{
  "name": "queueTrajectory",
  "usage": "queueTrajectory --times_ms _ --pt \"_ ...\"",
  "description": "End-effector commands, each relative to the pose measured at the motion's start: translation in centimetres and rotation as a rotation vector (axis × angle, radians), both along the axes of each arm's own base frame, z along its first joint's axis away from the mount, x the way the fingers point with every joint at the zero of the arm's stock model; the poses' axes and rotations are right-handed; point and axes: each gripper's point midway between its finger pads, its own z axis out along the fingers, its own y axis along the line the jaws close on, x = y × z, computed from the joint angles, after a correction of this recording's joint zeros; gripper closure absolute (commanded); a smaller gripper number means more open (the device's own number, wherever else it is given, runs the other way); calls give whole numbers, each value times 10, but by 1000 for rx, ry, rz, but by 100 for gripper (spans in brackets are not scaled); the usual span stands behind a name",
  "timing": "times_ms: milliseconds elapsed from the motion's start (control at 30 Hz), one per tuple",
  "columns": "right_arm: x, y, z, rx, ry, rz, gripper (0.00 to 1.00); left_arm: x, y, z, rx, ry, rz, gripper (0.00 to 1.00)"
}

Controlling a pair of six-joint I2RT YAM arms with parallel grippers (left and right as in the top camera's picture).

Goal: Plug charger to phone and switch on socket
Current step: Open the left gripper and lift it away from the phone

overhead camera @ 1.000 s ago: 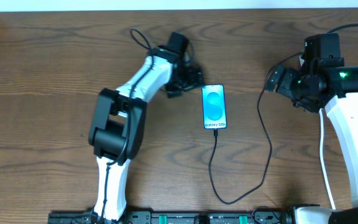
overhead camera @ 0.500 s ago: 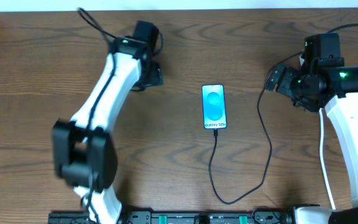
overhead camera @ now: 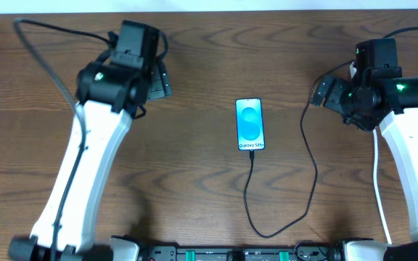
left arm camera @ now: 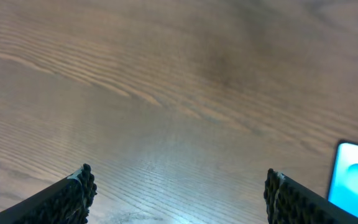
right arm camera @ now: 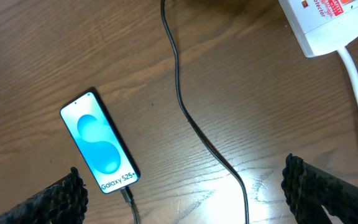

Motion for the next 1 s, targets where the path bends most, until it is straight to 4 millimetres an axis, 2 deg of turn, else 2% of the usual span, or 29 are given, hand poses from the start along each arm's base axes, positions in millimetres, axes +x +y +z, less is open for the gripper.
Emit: queueTrajectory --times_ms 0,167,500,667,733,833,967 --pt "-1 -3 2 -16 -7 -7 1 -12 7 23 10 -64 4 12" --pt "-1 -3 2 -16 -7 -7 1 -20 9 39 -3 -111 5 12" --pt "-1 -1 2 -11 -8 7 1 -20 9 40 -4 -113 5 12" --pt "7 26 12 55 -79 278 1 -20 9 40 -4 -113 5 12" --pt "7 28 17 88 -94 311 1 -20 9 40 -4 -113 5 12" --pt "6 18 28 106 -108 330 1 -20 9 40 -4 -113 5 11" --pt "1 -14 50 108 -121 309 1 -20 9 40 -4 -113 5 12"
